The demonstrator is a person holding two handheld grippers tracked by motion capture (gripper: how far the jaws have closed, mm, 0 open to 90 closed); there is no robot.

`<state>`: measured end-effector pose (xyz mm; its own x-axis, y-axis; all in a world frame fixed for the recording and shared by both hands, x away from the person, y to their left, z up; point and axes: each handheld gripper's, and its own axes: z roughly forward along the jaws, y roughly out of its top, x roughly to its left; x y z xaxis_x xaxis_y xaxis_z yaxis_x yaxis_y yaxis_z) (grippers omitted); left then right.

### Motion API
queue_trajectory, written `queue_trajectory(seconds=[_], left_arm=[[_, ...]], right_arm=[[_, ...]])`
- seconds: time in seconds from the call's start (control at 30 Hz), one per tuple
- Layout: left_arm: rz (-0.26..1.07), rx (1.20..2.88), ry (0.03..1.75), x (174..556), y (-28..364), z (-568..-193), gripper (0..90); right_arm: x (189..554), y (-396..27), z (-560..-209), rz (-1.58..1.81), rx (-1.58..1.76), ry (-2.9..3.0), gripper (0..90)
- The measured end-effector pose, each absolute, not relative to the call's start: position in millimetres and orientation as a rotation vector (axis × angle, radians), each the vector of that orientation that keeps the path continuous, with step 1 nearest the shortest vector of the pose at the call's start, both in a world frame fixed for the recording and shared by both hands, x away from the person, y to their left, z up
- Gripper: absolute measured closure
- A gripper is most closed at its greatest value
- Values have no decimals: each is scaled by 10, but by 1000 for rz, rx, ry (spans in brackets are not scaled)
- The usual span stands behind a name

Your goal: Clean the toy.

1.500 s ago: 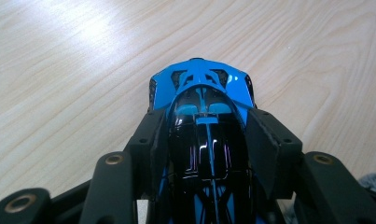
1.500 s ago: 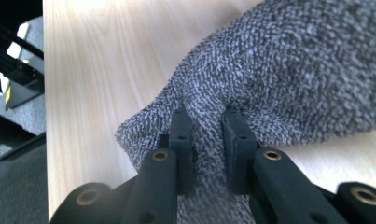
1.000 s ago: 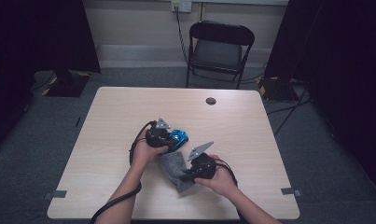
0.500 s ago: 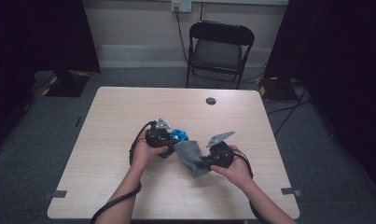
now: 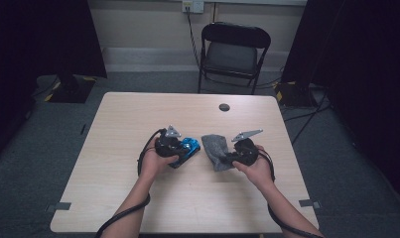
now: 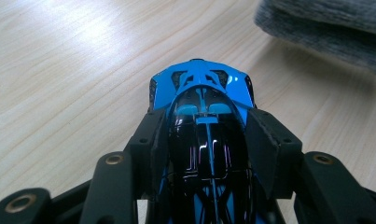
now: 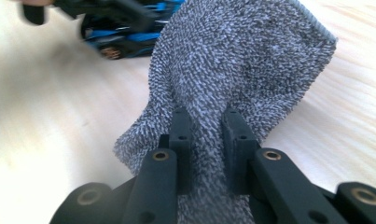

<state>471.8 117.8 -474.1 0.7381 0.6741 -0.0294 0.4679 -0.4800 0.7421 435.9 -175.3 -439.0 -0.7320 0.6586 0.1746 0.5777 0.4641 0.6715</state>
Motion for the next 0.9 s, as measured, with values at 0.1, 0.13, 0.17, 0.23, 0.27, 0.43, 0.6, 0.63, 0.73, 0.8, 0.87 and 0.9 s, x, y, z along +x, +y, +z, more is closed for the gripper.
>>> queue_trajectory(seconds=[0.1,0.13,0.17,0.23,0.27,0.43,0.6,0.63,0.73,0.8,0.87,0.9], left_arm=[[347,2171,851,4715,1185,-4743,497],[345,2164,857,4713,1185,-4745,497],[343,2165,856,4714,1185,-4744,497],[344,2173,853,4715,1185,-4741,497],[345,2165,856,4714,1181,-4743,497],[347,2162,853,4712,1186,-4747,497],[347,2162,853,4710,1186,-4748,497],[348,2162,851,4712,1187,-4748,497],[347,2163,853,4710,1186,-4747,497],[348,2162,852,4710,1187,-4748,497],[348,2161,852,4710,1187,-4749,497],[348,2162,852,4709,1186,-4748,497]], right_arm=[[4426,-1735,-4423,1113,1135,2565,763],[4452,-1716,-4436,1107,1140,2561,763],[4468,-1698,-4445,1093,1152,2557,763],[4501,-1673,-4465,1080,1164,2549,763],[4525,-1655,-4477,1081,1176,2540,763],[4622,-1575,-4537,1043,1232,2501,763],[4665,-1488,-4594,978,1240,2497,762],[4667,-1475,-4605,969,1241,2498,762],[4662,-1418,-4652,950,1243,2504,761],[4647,-1378,-4677,917,1228,2507,761],[4631,-1339,-4693,894,1202,2514,761],[4626,-1323,-4695,896,1193,2520,760]])
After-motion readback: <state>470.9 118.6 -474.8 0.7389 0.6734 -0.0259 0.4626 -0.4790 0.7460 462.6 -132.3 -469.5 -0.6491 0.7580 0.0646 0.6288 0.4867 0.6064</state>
